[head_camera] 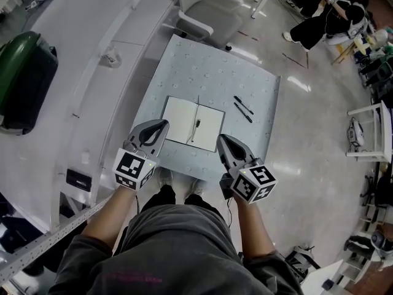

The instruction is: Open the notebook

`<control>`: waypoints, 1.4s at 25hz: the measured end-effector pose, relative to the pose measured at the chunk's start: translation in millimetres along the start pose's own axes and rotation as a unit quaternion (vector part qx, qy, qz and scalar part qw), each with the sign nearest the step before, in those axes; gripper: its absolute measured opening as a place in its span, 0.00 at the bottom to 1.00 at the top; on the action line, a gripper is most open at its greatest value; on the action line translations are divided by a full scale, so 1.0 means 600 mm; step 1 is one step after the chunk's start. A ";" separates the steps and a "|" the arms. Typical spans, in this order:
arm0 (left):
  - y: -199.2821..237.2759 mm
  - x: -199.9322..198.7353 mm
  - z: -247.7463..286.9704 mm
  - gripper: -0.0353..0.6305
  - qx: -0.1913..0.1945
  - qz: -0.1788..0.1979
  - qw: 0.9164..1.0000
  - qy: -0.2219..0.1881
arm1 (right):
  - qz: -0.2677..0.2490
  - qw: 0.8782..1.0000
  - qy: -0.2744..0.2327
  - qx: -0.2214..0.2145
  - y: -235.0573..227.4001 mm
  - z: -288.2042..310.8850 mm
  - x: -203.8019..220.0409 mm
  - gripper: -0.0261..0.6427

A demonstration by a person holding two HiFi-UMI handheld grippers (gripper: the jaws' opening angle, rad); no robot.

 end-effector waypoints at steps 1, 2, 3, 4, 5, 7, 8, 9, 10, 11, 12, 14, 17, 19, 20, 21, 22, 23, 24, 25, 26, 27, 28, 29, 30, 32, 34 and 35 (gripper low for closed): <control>-0.004 -0.004 -0.002 0.06 0.002 0.001 1.000 -0.002 | -0.001 1.000 -0.002 0.001 0.001 -0.003 -0.002 0.04; -0.009 -0.007 -0.003 0.06 0.005 0.003 1.000 -0.005 | -0.003 1.000 -0.004 0.003 0.002 -0.007 -0.004 0.04; -0.013 -0.010 -0.004 0.06 0.008 0.005 1.000 -0.007 | -0.003 1.000 -0.006 0.004 0.002 -0.010 -0.005 0.04; -0.018 -0.013 -0.004 0.06 0.010 0.007 1.000 -0.009 | -0.004 1.000 -0.008 0.006 0.002 -0.014 -0.007 0.04; -0.023 -0.016 -0.005 0.06 0.013 0.009 1.000 -0.010 | -0.004 1.000 -0.010 0.007 0.001 -0.018 -0.009 0.04; -0.033 -0.023 -0.006 0.06 0.017 0.011 1.000 -0.012 | -0.004 1.000 -0.014 0.010 0.001 -0.027 -0.012 0.04; -0.037 -0.027 -0.007 0.06 0.019 0.012 1.000 -0.014 | -0.005 1.000 -0.016 0.011 0.001 -0.032 -0.014 0.04; -0.042 -0.032 -0.007 0.06 0.021 0.014 1.000 -0.016 | -0.005 1.000 -0.019 0.013 0.000 -0.036 -0.017 0.04; -0.046 -0.038 -0.007 0.06 0.023 0.016 0.999 -0.019 | -0.005 1.000 -0.021 0.015 -0.001 -0.039 -0.018 0.04; -0.049 -0.043 -0.006 0.06 0.026 0.018 0.999 -0.022 | -0.005 1.000 -0.024 0.017 -0.003 -0.042 -0.020 0.04; -0.053 -0.049 -0.006 0.06 0.028 0.019 0.999 -0.025 | -0.003 0.999 -0.026 0.019 -0.005 -0.045 -0.020 0.04; -0.061 -0.063 -0.006 0.06 0.033 0.020 0.999 -0.034 | 0.001 0.999 -0.029 0.022 -0.009 -0.050 -0.021 0.04; -0.075 -0.085 -0.004 0.06 0.041 0.021 0.998 -0.048 | 0.002 0.999 -0.034 0.027 -0.016 -0.058 -0.023 0.04; -0.083 -0.096 -0.002 0.06 0.045 0.023 0.997 -0.054 | 0.002 0.999 -0.035 0.028 -0.020 -0.063 -0.025 0.04; -0.086 -0.100 0.000 0.06 0.046 0.024 0.997 -0.056 | 0.003 0.999 -0.036 0.029 -0.022 -0.065 -0.026 0.04; -0.088 -0.102 0.001 0.06 0.048 0.024 0.997 -0.057 | 0.005 0.999 -0.038 0.029 -0.024 -0.066 -0.027 0.04; -0.090 -0.105 0.002 0.06 0.049 0.024 0.997 -0.058 | 0.006 0.999 -0.039 0.030 -0.025 -0.068 -0.029 0.04; -0.091 -0.106 0.003 0.06 0.049 0.024 0.997 -0.058 | 0.006 0.999 -0.041 0.030 -0.027 -0.069 -0.032 0.04; -0.092 -0.108 0.004 0.06 0.050 0.024 0.997 -0.058 | 0.006 0.999 -0.043 0.031 -0.028 -0.070 -0.035 0.04; -0.093 -0.109 0.005 0.06 0.050 0.023 0.997 -0.059 | 0.005 0.998 -0.045 0.031 -0.029 -0.072 -0.038 0.04; -0.094 -0.111 0.006 0.06 0.051 0.022 0.997 -0.059 | 0.005 0.998 -0.047 0.031 -0.030 -0.074 -0.041 0.04; -0.096 -0.112 0.006 0.06 0.051 0.021 0.997 -0.060 | 0.004 0.998 -0.049 0.031 -0.032 -0.077 -0.043 0.04; -0.097 -0.112 0.007 0.06 0.052 0.020 0.997 -0.060 | 0.004 0.998 -0.050 0.032 -0.034 -0.078 -0.044 0.04; -0.098 -0.112 0.009 0.06 0.052 0.019 0.997 -0.060 | 0.004 0.998 -0.051 0.032 -0.036 -0.080 -0.045 0.04; -0.098 -0.111 0.010 0.06 0.052 0.019 0.997 -0.059 | 0.004 0.998 -0.051 0.033 -0.038 -0.081 -0.045 0.04; -0.099 -0.111 0.011 0.06 0.052 0.017 0.997 -0.057 | 0.005 0.998 -0.051 0.033 -0.040 -0.083 -0.043 0.04; -0.099 -0.110 0.012 0.06 0.051 0.017 0.997 -0.055 | 0.006 0.998 -0.050 0.033 -0.043 -0.085 -0.042 0.04; -0.099 -0.109 0.013 0.06 0.050 0.017 0.997 -0.054 | 0.007 0.998 -0.049 0.032 -0.044 -0.085 -0.041 0.04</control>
Point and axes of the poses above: the fingertips, and each gripper's own axes: z forward along the fingers, y to its left, x out of its underside, the point moved 3 cm from there along -z, backward along the fingers, and after that the axes turned 14 degrees about -z, right-handed, at the moved point
